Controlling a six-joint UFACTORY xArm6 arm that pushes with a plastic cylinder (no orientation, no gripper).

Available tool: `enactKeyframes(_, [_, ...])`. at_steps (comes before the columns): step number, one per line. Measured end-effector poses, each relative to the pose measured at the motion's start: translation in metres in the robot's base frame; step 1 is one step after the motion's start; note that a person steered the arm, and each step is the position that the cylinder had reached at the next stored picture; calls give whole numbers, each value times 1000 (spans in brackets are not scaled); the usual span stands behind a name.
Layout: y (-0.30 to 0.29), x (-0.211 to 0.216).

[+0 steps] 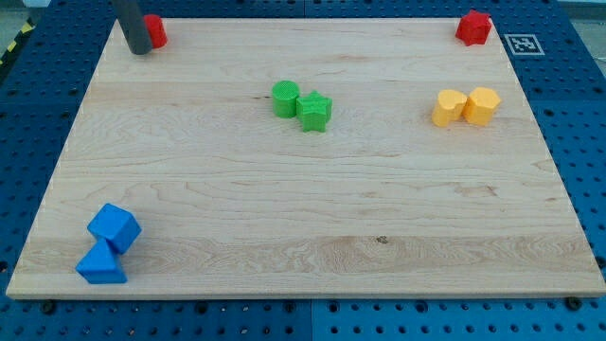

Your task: Slide the green star slightly up

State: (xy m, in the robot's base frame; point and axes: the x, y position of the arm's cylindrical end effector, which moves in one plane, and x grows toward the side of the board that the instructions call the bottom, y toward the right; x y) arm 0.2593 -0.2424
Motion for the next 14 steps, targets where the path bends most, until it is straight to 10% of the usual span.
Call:
enactKeyframes(6, [41, 96])
enactKeyframes(9, [179, 159])
enactKeyframes(14, [305, 143])
